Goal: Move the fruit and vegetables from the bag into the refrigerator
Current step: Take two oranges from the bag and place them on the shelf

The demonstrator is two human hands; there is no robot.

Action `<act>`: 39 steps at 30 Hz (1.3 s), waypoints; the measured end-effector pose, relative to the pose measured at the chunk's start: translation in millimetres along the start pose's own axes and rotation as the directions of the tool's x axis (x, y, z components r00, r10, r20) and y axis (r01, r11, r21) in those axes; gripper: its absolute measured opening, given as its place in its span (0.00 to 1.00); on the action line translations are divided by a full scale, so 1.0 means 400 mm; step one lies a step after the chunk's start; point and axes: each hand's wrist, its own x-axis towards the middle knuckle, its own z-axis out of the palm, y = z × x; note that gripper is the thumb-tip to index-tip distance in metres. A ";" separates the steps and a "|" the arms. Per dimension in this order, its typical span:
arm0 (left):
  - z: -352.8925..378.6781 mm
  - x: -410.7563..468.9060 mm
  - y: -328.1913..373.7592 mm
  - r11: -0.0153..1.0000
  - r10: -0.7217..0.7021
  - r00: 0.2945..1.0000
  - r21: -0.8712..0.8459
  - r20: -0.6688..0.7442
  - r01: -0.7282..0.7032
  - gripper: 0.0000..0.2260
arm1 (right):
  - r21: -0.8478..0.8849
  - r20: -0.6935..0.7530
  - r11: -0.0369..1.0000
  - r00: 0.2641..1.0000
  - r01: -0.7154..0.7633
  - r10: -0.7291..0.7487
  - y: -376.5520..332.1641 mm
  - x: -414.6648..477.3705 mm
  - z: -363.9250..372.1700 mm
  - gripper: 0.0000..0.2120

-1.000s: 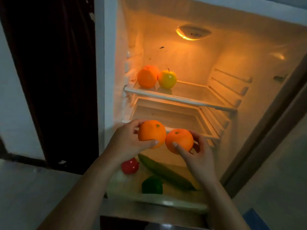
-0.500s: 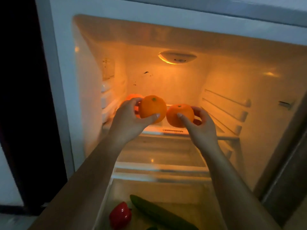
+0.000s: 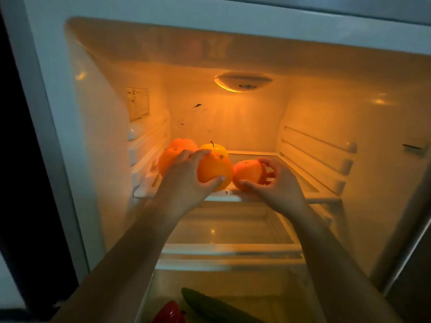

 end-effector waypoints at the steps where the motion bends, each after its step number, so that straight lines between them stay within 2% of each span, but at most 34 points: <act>1: 0.003 0.001 -0.001 1.000 0.002 1.000 0.001 -0.004 -0.002 0.29 | -0.015 0.005 1.000 1.000 0.001 -0.001 -0.001 0.000 0.001 0.32; 7: 0.027 0.002 0.000 0.999 -0.019 1.000 0.034 -0.022 0.020 0.30 | -0.031 0.048 0.999 0.999 -0.016 0.018 0.006 0.010 -0.009 0.36; 12: 0.019 0.002 -0.008 0.995 0.011 0.999 0.096 -0.047 -0.007 0.35 | -0.046 0.074 0.998 0.997 0.031 -0.028 0.006 0.014 -0.010 0.30; 16: 0.019 0.001 -0.012 0.991 0.034 0.999 0.129 -0.021 -0.031 0.32 | -0.003 0.083 0.999 0.996 0.045 -0.045 0.002 0.021 -0.001 0.28; 21: 0.034 0.010 -0.007 0.995 0.020 0.999 0.093 -0.032 -0.017 0.30 | -0.016 0.079 0.999 0.997 0.028 -0.027 0.006 0.038 0.021 0.31; 33: 0.050 0.020 0.006 0.988 0.000 1.000 0.154 -0.026 0.004 0.30 | -0.049 0.049 0.998 0.998 0.031 -0.029 0.021 0.040 0.039 0.33; 39: 0.043 0.017 0.008 0.989 0.011 0.999 0.150 -0.036 -0.006 0.29 | -0.035 0.011 0.999 1.000 0.022 -0.022 0.023 0.035 0.039 0.30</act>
